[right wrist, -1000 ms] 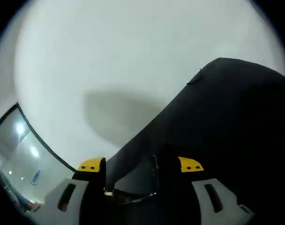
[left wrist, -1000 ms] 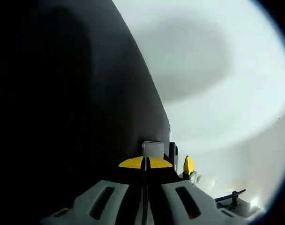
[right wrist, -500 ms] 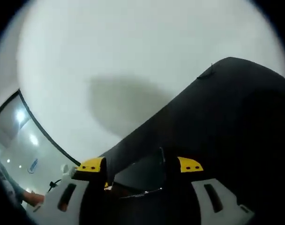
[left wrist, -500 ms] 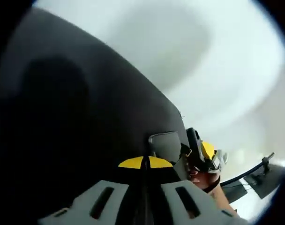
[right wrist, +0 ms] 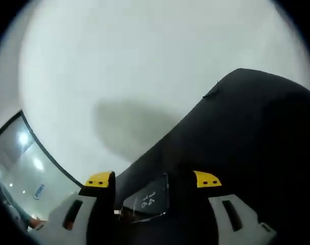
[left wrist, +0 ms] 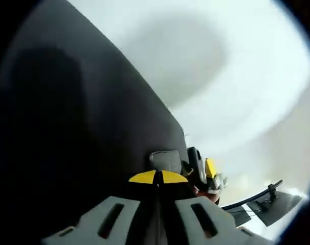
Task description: Connect the charging cable to the phone, plug the charger into the socket, and turn on the power strip switch to charge the phone.
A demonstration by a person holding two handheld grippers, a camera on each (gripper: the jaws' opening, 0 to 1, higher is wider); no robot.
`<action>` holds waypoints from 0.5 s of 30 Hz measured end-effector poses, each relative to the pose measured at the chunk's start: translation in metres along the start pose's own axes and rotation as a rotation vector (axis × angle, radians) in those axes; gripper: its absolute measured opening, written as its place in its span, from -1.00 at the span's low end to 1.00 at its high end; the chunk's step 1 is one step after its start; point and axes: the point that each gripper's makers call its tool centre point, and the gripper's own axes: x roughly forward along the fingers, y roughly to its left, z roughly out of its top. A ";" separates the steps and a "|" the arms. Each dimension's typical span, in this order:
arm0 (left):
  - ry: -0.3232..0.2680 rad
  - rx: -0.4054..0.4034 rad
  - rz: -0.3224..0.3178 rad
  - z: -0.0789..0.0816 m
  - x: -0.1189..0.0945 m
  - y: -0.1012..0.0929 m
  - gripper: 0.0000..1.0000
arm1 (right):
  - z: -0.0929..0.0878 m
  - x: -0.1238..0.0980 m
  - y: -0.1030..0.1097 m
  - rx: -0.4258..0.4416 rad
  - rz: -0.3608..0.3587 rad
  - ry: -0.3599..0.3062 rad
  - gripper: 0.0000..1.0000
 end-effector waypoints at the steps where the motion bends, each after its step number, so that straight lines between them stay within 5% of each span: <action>1: -0.013 -0.049 -0.026 0.002 0.001 -0.004 -1.00 | 0.000 0.000 0.000 -0.001 0.000 -0.001 0.14; 15: 0.000 -0.034 0.027 0.007 0.009 0.010 -1.00 | -0.013 0.000 0.007 -0.030 -0.022 0.023 0.09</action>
